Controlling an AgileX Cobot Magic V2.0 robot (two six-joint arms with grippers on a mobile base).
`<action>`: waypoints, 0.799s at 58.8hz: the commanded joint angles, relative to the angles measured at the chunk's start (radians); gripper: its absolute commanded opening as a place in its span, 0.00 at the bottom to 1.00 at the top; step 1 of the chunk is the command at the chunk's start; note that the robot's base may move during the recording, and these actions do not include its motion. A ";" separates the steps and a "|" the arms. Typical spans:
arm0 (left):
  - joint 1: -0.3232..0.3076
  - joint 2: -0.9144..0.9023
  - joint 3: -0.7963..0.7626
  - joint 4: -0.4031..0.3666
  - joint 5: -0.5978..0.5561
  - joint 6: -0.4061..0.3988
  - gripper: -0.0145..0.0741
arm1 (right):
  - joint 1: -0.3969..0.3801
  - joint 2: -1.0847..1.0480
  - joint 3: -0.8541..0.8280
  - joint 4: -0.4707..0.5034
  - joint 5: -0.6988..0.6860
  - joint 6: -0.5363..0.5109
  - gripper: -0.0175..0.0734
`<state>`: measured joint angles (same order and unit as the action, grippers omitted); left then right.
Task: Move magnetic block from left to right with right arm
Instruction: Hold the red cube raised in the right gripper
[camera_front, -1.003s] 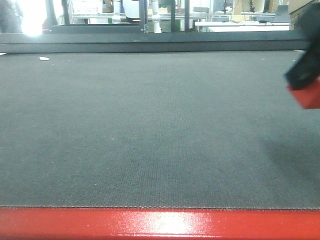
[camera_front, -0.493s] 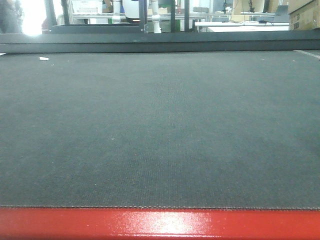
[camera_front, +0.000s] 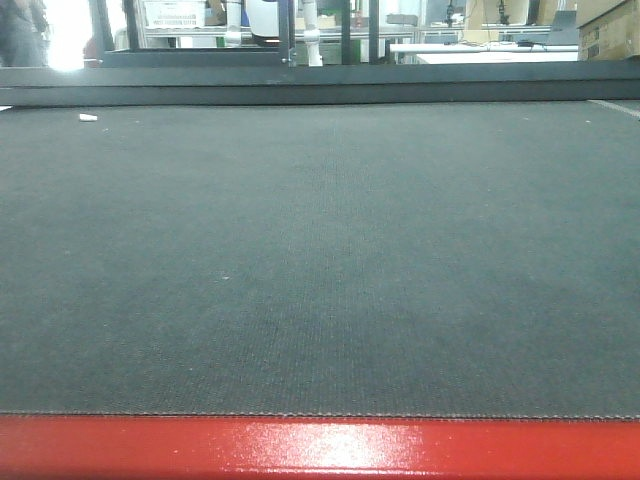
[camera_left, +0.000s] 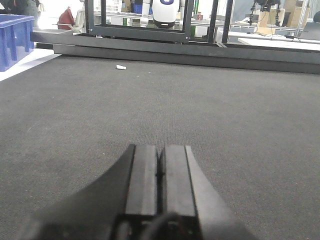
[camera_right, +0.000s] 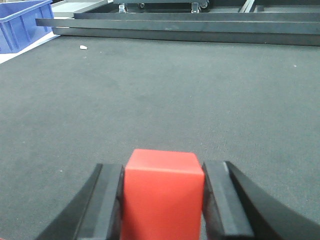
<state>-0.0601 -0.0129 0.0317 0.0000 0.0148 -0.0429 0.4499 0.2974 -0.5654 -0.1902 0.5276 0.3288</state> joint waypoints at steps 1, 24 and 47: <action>0.001 -0.014 0.009 0.000 -0.091 -0.004 0.03 | -0.005 0.008 -0.028 -0.022 -0.081 -0.010 0.38; 0.001 -0.014 0.009 0.000 -0.091 -0.004 0.03 | -0.005 0.008 -0.028 -0.022 -0.081 -0.010 0.38; 0.001 -0.014 0.009 0.000 -0.091 -0.004 0.03 | -0.005 0.008 -0.028 -0.022 -0.081 -0.010 0.38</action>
<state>-0.0601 -0.0129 0.0317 0.0000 0.0148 -0.0429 0.4499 0.2974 -0.5654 -0.1902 0.5286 0.3282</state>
